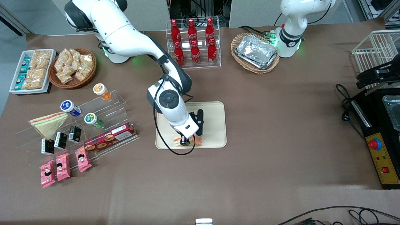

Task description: Place sandwich on tray

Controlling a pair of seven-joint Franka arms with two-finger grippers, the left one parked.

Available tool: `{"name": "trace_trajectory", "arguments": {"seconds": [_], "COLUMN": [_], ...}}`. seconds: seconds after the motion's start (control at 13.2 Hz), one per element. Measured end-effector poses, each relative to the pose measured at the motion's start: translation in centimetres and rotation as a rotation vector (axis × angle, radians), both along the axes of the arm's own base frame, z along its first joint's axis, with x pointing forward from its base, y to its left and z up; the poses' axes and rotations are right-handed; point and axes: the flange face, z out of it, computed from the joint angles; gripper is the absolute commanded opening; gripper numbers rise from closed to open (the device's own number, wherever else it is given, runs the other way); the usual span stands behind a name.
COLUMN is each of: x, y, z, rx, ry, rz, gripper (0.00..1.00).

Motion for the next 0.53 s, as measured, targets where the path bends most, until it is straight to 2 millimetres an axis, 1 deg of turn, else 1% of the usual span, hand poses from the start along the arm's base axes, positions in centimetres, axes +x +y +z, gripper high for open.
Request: {"name": "trace_trajectory", "arguments": {"seconds": [0.23,0.38,0.53], "x": [0.1,0.7,1.3], "y": [0.1,-0.1,-1.2], "z": [0.4,2.0,4.3], "rx": [0.007,0.02,0.013], "ry": [-0.009,-0.029,-0.025], "rz": [-0.003,-0.014,-0.034], "gripper": [1.0,1.0,1.0]}}
